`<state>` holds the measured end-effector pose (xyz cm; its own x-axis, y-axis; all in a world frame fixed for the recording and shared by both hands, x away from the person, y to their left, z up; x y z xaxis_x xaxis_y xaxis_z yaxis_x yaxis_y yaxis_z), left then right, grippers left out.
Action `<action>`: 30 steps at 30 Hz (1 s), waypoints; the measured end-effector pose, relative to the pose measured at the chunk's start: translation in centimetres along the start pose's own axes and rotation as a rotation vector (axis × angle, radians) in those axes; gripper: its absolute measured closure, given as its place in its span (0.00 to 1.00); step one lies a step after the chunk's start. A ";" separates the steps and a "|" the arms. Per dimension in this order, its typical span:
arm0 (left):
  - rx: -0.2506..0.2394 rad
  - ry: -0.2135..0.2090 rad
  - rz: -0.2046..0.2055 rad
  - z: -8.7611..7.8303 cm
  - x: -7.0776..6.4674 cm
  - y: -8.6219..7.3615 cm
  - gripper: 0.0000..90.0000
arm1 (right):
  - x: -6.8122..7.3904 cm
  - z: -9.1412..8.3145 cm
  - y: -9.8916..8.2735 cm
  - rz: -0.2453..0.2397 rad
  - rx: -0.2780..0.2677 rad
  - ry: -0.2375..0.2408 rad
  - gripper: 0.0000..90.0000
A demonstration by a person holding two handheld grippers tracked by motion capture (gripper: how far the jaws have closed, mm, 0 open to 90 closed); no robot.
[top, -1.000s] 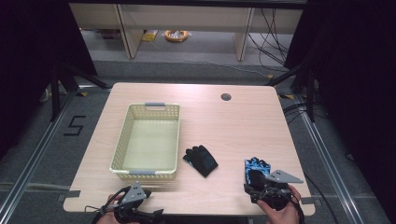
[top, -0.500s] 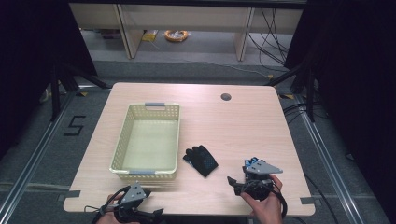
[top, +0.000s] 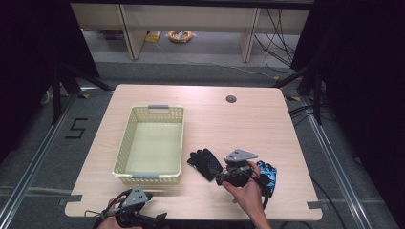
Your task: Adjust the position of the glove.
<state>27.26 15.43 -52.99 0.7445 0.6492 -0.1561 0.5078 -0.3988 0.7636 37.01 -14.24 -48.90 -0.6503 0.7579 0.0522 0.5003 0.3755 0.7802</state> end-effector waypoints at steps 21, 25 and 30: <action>-0.007 -0.002 -0.007 -0.1 0.0 0.1 0.18 | 1.9 7.1 1.4 -0.001 0.176 -0.001 0.52; 0.011 -0.004 0.013 -0.2 0.1 0.0 0.18 | 2.2 7.4 1.0 -0.079 0.211 -0.031 0.61; 0.007 -0.005 -0.012 -0.1 -0.1 -0.1 0.18 | 2.1 7.2 1.0 -0.118 0.210 0.012 0.83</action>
<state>27.08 15.45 -52.93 0.7402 0.6509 -0.1686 0.5202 -0.3956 0.7569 40.28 -8.47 -52.49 -0.7172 0.6965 -0.0236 0.5274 0.5646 0.6349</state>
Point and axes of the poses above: each handheld gripper's, and its own axes: z roughly forward along the jaws, y roughly out of its top, x roughly to its left, the point moved 3 cm from there along z, roughly forward along the jaws, and after that the axes turned 2 degrees about -x, right-handed, at the moved point
